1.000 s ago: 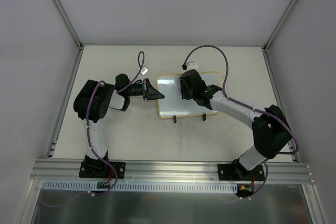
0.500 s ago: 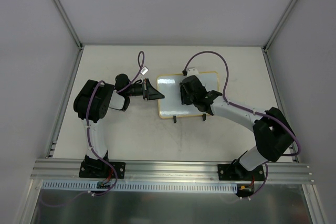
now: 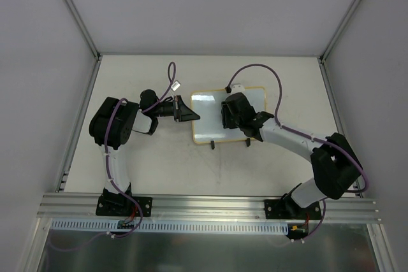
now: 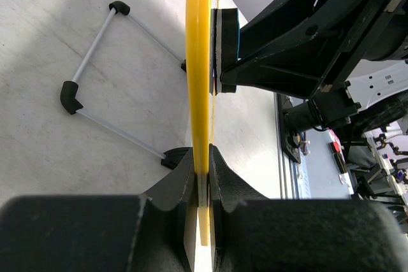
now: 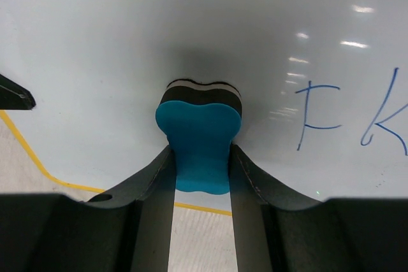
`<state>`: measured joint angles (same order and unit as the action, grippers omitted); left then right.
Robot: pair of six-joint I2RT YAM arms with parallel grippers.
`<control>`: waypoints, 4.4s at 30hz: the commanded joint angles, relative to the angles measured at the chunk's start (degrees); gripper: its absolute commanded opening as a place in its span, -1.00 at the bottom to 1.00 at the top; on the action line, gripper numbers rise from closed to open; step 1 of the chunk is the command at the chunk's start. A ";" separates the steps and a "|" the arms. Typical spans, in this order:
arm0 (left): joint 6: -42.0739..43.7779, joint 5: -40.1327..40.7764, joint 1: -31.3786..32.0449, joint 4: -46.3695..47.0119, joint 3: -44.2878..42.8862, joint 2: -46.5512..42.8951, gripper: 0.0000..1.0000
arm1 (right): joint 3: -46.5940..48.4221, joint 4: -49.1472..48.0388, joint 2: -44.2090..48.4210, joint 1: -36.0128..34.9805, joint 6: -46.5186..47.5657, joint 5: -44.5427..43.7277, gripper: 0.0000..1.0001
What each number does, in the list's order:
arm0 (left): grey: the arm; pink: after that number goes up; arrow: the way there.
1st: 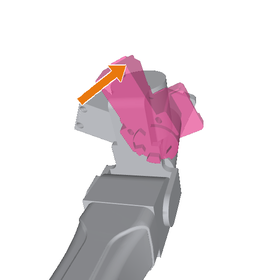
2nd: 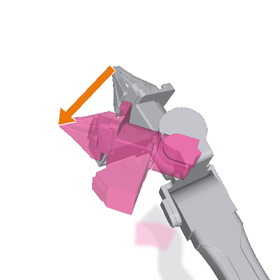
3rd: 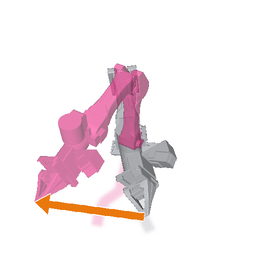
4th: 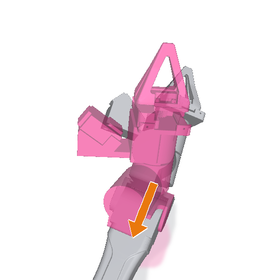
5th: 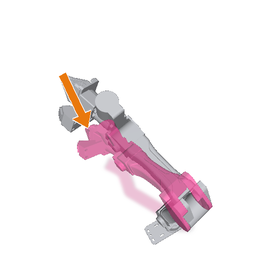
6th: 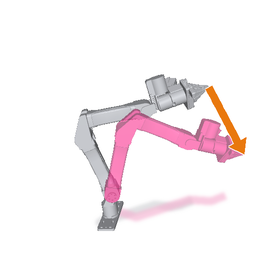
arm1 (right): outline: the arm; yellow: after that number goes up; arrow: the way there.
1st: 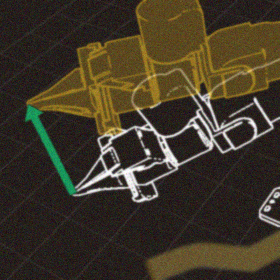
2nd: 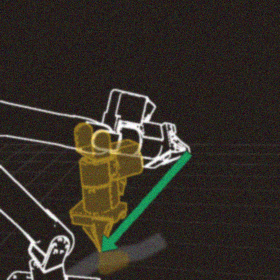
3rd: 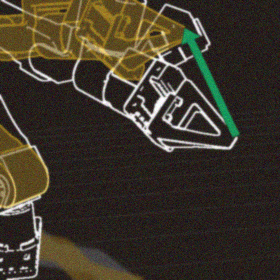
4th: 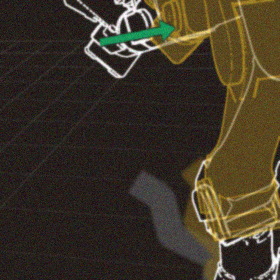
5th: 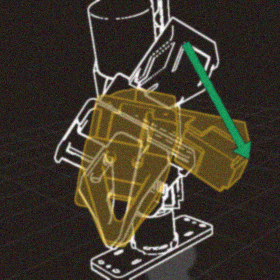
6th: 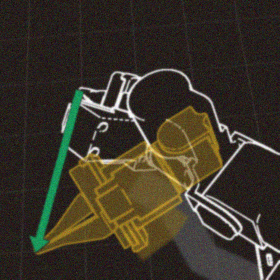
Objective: Erase the whiteboard
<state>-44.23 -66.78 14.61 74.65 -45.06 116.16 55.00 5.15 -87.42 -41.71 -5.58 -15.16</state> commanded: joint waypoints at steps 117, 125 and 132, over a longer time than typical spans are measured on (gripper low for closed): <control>3.18 -2.56 1.74 21.68 1.11 -3.40 -1.00 | 1.60 1.71 4.45 22.55 0.05 9.71 -0.85; 3.27 -2.56 1.82 21.68 1.11 -3.40 -1.00 | 0.46 1.71 5.77 23.52 -0.04 10.23 -0.85; 3.18 -2.65 1.74 21.68 1.02 -3.40 -1.00 | -0.33 1.62 4.54 21.24 -0.22 9.97 -0.86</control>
<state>-44.27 -66.02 15.42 74.28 -44.31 115.37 55.59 7.03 -83.02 -19.51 -6.79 -2.74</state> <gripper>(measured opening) 0.064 0.379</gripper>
